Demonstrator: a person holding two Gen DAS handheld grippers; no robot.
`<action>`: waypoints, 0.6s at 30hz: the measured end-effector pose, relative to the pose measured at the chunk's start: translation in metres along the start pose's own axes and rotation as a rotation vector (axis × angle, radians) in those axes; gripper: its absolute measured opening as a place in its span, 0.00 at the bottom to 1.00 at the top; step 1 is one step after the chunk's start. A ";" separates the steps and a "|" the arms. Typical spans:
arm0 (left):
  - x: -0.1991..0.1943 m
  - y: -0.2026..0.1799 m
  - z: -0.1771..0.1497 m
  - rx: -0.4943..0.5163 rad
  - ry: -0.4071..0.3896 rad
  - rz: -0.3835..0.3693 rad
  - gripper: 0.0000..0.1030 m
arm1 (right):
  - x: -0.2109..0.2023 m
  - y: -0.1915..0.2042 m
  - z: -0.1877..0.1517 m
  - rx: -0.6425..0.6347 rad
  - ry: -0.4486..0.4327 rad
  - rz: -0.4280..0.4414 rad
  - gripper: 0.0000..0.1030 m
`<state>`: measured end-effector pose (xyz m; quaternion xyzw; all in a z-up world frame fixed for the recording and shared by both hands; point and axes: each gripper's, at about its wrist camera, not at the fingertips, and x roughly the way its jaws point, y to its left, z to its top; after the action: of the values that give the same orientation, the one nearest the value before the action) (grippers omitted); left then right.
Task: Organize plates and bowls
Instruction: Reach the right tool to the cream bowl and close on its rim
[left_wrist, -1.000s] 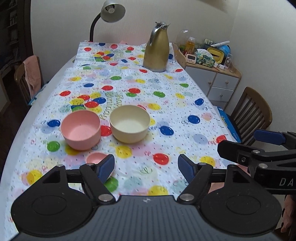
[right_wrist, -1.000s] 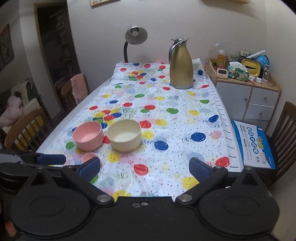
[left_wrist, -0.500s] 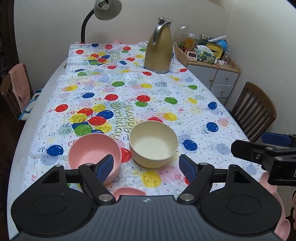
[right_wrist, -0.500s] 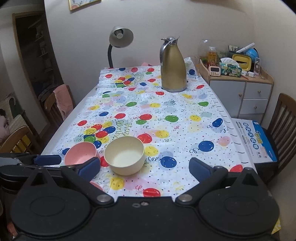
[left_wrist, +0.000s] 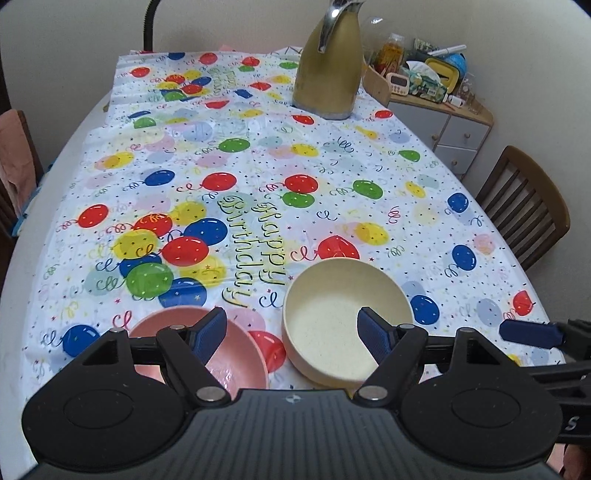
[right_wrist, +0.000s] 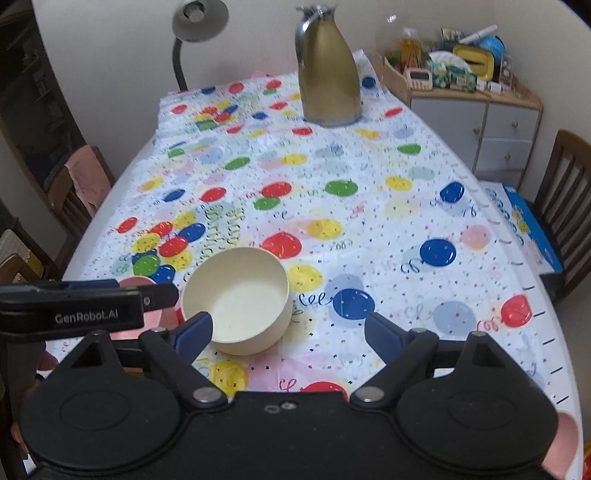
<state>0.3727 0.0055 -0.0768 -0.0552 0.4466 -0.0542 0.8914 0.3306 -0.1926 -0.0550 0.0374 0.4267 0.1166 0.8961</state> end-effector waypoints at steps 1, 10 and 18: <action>0.006 0.000 0.002 -0.003 0.010 0.001 0.75 | 0.007 0.000 0.001 0.009 0.015 -0.007 0.83; 0.047 -0.006 0.011 0.011 0.075 -0.021 0.58 | 0.049 -0.002 0.006 0.077 0.095 -0.040 0.66; 0.066 -0.003 0.010 0.003 0.122 -0.014 0.32 | 0.069 -0.005 0.010 0.134 0.131 -0.023 0.43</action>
<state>0.4203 -0.0070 -0.1225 -0.0536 0.4998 -0.0645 0.8621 0.3814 -0.1803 -0.1018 0.0846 0.4917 0.0799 0.8630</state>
